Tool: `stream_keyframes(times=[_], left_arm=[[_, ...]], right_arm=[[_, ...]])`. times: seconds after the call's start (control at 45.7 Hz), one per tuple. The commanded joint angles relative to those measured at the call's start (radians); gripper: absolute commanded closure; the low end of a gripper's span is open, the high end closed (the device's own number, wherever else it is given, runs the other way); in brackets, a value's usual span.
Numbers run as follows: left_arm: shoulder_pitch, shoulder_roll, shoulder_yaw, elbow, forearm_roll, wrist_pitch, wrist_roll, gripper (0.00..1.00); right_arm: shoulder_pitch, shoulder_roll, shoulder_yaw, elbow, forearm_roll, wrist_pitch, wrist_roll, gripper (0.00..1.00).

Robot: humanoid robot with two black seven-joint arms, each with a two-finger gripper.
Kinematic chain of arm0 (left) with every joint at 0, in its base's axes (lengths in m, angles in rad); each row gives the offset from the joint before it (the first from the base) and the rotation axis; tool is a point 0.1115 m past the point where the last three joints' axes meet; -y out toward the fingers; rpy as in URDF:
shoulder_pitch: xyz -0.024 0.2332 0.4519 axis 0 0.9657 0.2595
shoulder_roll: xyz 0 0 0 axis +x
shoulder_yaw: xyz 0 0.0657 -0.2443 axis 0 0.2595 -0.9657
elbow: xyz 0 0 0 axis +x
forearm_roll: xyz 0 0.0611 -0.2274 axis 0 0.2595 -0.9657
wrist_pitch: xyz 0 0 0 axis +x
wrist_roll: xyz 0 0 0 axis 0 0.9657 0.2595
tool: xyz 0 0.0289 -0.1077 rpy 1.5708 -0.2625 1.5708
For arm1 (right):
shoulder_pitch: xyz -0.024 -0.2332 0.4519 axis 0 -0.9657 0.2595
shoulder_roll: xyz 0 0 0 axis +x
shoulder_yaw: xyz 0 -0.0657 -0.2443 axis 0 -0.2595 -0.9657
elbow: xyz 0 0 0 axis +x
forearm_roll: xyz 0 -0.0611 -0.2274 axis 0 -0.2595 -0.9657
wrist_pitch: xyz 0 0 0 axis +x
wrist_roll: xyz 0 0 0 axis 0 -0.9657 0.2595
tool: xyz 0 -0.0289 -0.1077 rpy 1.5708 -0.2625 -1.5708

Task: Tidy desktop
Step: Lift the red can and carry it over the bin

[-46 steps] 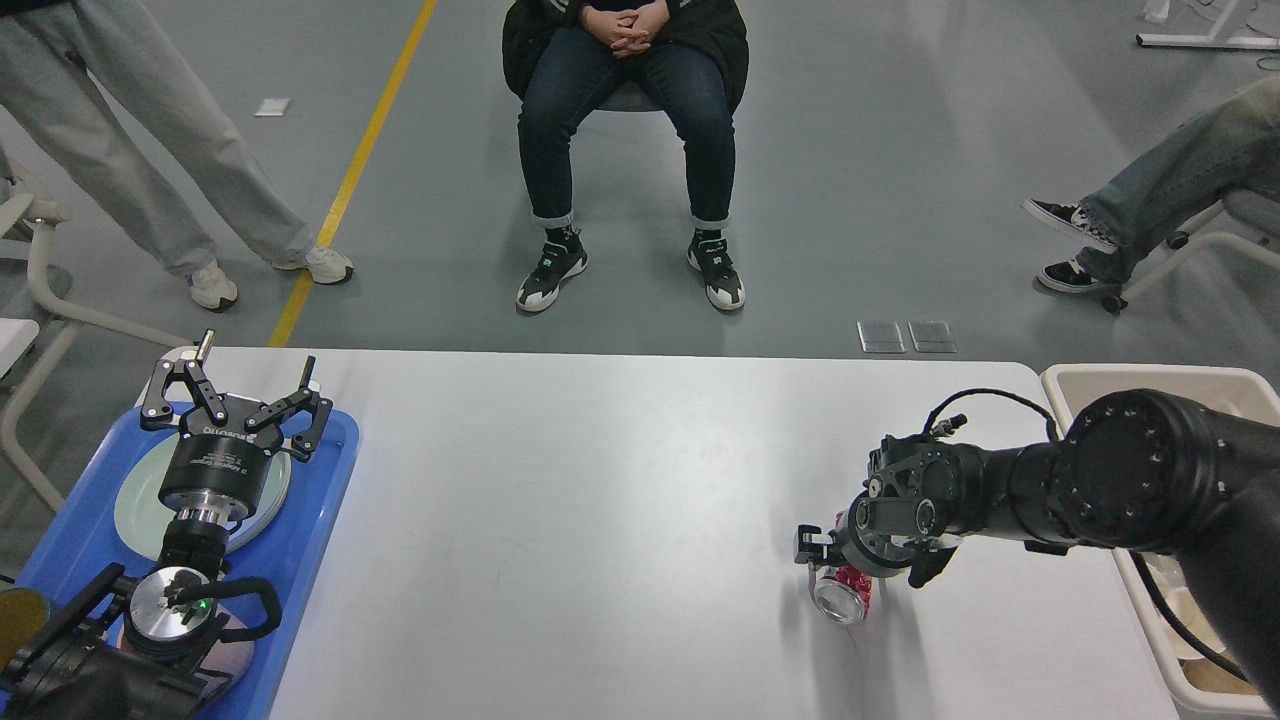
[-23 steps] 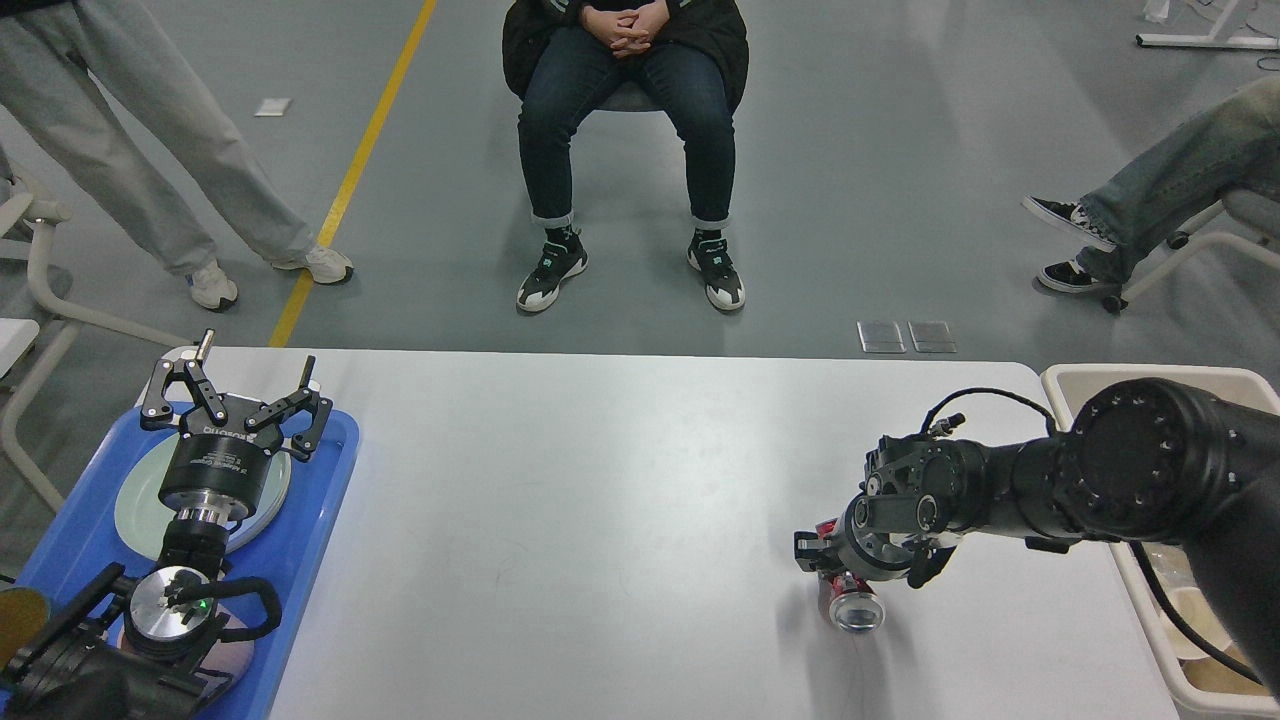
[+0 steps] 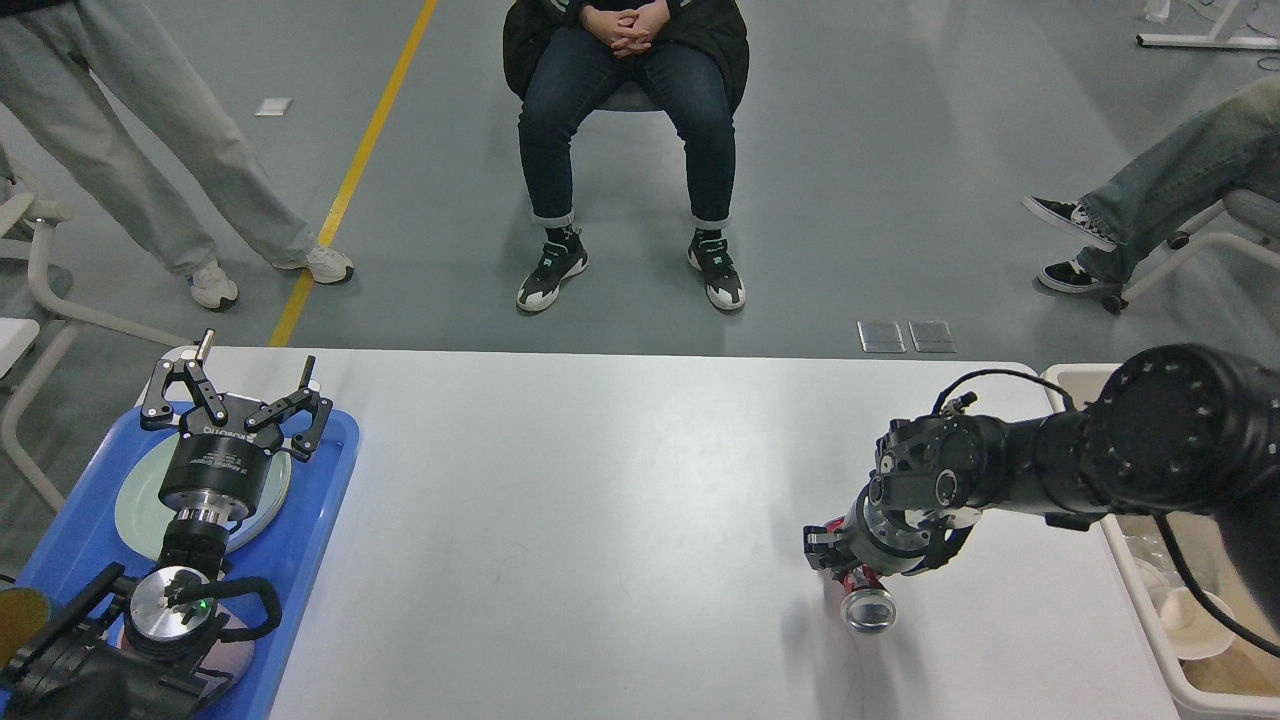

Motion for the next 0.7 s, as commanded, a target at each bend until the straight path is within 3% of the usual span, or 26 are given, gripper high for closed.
stream_keyframes(times=[0.0,0.219,0.35,0.416,0.481,0.525,0.678], left_arm=[[0.0,0.0,0.0,0.0,0.0,0.0,0.0,0.04],[0.0,0.0,0.0,0.0,0.0,0.0,0.0,0.04],[0.0,0.0,0.0,0.0,0.0,0.0,0.0,0.04],[0.0,0.0,0.0,0.0,0.0,0.0,0.0,0.04],[0.0,0.0,0.0,0.001,0.0,0.0,0.0,0.04],[0.0,0.0,0.0,0.0,0.0,0.0,0.0,0.04],[0.0,0.0,0.0,0.0,0.0,0.0,0.0,0.04]], right_arm=[[0.172,-0.109,-0.014,0.188,0.038,0.003,0.0,1.0],[0.542,-0.215,-0.137,0.475,0.056,0.041,0.008,1.0],[0.743,-0.273,-0.21,0.567,0.065,0.15,0.02,1.0],[0.81,-0.276,-0.256,0.583,0.076,0.211,0.071,1.0],[0.853,-0.273,-0.337,0.587,0.078,0.252,0.196,1.0],[0.858,-0.27,-0.377,0.587,0.077,0.253,0.246,1.0],[0.86,-0.279,-0.434,0.581,0.065,0.25,0.238,1.0]])
